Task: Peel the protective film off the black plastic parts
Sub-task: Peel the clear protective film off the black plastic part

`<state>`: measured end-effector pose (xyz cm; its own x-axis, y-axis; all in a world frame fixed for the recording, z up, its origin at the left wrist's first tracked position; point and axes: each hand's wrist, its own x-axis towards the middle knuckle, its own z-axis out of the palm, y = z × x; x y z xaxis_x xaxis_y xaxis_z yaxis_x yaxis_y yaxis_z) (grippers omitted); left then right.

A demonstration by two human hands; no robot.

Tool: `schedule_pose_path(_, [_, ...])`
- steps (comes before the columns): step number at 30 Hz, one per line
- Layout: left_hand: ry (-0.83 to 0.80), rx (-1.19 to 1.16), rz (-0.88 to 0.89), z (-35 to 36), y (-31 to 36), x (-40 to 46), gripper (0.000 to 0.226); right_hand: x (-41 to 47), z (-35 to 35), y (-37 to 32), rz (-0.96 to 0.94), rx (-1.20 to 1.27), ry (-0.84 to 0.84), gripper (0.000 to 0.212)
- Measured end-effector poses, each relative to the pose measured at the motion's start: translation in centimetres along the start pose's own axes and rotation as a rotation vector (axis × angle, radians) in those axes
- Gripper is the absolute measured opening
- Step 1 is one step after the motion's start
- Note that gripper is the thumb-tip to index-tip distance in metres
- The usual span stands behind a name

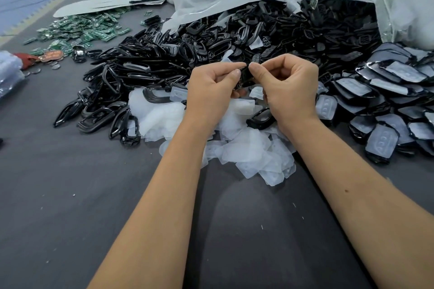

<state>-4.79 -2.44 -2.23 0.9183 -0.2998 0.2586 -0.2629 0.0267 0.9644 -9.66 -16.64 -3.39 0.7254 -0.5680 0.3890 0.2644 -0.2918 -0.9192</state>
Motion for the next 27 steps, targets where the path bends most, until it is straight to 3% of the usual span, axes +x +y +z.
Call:
schedule_pose_path(14, [0.01, -0.097, -0.037, 0.1, 0.3, -0.4, 0.02, 0.0, 0.1, -0.2, -0.016, -0.144, 0.002, 0.026])
schedule_pose_path(21, [-0.07, -0.245, -0.09, -0.3, 1.0, -0.5, 0.021, 1.2, -1.6, -1.0, 0.294, 0.288, -0.342, 0.011])
schedule_pose_path(27, [-0.064, -0.353, -0.166, 0.5, 1.3, -0.5, 0.017, 1.6, -2.1, -0.8, 0.24, 0.308, -0.329, 0.011])
